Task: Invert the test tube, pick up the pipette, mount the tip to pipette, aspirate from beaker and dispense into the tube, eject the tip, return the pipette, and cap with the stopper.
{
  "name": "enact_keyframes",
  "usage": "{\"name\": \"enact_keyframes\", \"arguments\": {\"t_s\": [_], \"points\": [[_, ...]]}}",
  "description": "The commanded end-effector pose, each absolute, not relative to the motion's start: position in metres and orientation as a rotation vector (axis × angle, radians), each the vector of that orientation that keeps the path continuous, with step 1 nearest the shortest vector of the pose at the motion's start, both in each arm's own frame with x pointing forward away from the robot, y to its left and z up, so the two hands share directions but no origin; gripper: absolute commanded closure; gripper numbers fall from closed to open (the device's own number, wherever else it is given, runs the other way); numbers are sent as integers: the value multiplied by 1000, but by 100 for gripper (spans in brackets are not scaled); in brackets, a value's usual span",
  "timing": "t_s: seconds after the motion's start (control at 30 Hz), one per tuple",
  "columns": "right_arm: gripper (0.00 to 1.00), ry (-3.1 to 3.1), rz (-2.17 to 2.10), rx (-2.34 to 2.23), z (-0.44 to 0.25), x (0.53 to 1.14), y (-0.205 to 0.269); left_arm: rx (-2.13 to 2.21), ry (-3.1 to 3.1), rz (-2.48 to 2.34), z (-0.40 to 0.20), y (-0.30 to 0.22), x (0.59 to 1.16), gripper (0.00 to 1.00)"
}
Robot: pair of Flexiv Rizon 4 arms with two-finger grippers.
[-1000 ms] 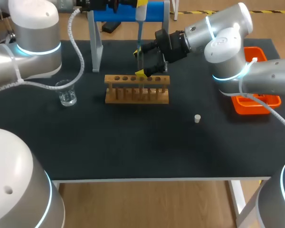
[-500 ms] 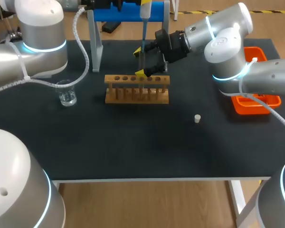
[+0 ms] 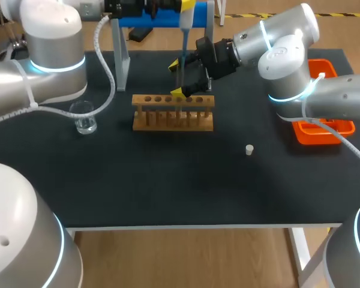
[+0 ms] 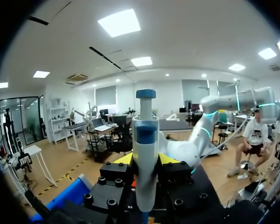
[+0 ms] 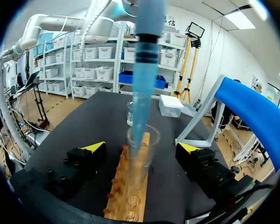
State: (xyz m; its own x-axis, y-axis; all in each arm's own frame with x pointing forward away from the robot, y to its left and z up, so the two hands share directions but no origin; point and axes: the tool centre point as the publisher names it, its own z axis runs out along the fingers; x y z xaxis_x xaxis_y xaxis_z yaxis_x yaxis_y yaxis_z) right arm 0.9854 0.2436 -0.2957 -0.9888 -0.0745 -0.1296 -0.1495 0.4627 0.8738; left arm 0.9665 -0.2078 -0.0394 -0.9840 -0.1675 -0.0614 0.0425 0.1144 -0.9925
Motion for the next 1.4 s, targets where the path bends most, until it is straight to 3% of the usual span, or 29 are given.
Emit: {"name": "enact_keyframes", "arguments": {"t_s": [0.03, 1.4], "points": [[0, 2625, 1577, -202, -295, 985, 243, -150, 2216, -1970, -39, -202, 955, 100], [0, 2625, 1577, -202, -295, 985, 243, -132, 2171, -1940, -57, -193, 968, 100]]}}
